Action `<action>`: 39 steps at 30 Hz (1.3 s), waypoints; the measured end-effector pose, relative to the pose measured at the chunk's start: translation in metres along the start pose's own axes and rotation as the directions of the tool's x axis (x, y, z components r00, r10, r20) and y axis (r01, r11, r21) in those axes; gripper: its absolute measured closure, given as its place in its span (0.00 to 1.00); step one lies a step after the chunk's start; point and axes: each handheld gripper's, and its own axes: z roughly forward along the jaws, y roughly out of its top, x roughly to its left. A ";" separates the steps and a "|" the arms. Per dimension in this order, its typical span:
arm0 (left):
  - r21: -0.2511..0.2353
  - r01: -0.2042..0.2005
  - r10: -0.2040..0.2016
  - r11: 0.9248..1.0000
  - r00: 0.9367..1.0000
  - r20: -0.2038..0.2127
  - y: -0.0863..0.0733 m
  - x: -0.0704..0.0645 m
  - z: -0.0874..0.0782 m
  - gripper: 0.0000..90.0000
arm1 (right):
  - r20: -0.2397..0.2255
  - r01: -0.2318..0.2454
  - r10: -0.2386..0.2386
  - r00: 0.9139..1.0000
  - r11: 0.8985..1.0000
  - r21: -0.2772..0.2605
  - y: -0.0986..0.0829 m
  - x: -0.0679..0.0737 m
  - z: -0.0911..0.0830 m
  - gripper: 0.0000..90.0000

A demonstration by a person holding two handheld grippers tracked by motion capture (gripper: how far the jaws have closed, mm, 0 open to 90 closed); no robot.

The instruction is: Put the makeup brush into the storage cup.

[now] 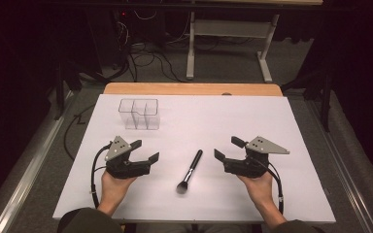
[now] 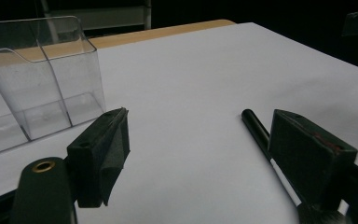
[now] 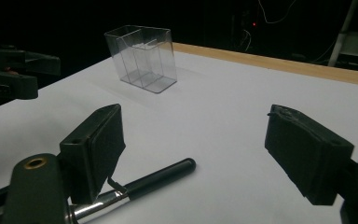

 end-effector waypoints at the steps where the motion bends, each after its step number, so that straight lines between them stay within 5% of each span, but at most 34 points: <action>1: 0.000 0.000 0.000 1.000 1.000 0.000 0.000 0.000 0.000 0.23 | -0.004 0.003 -0.003 1.000 1.000 0.000 0.001 0.000 0.001 0.24; 39: 0.000 -0.001 0.001 1.000 1.000 0.002 0.000 0.000 0.000 0.23 | -0.085 0.042 -0.039 0.996 0.999 0.027 0.018 0.029 0.049 0.24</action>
